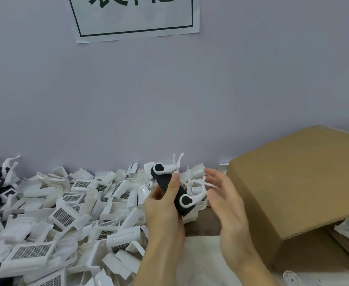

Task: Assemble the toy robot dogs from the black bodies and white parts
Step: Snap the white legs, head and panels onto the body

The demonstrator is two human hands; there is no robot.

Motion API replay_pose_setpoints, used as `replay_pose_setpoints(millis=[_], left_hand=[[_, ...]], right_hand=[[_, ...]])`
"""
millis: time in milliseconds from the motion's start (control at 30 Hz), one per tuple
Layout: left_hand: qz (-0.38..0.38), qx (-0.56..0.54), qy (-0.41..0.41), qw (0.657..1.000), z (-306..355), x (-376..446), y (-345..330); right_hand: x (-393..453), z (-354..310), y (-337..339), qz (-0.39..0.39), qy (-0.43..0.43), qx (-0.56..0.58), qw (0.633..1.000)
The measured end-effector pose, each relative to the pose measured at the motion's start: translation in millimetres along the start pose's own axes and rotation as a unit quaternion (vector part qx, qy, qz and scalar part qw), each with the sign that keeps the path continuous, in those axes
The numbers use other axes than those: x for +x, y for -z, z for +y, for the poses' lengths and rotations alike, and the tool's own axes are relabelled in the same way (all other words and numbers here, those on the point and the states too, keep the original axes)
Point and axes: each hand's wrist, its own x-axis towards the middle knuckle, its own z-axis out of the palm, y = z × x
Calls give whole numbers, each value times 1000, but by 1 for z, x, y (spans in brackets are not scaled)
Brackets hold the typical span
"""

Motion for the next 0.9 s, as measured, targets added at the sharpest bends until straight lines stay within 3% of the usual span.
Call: replay_pose_setpoints(millis=[100, 200, 367, 467, 567, 733, 800, 900], left_hand=[[17, 43, 6, 999, -2, -1, 2], [4, 38, 10, 999, 0, -3, 0], [-61, 91, 19, 994, -1, -1, 2], [-124, 106, 78, 984, -1, -6, 2], [-111, 76, 72, 988, 4, -7, 1], [-39, -26, -35, 998, 24, 2, 7], [-23, -62, -50, 997, 33, 5, 12], [-2, -89, -44, 995, 41, 6, 15]], right_hand=[[1, 3, -9, 9, 55, -140, 989], [4, 7, -12, 31, 65, -192, 979], [12, 5, -4, 118, -74, -9, 990], [15, -3, -3, 64, -170, 124, 975], [13, -3, -5, 22, -208, 136, 968], [11, 15, 1, 59, -178, -77, 979], [8, 25, 8, 4, -133, -221, 966], [1, 39, 11, -119, -112, -384, 909]])
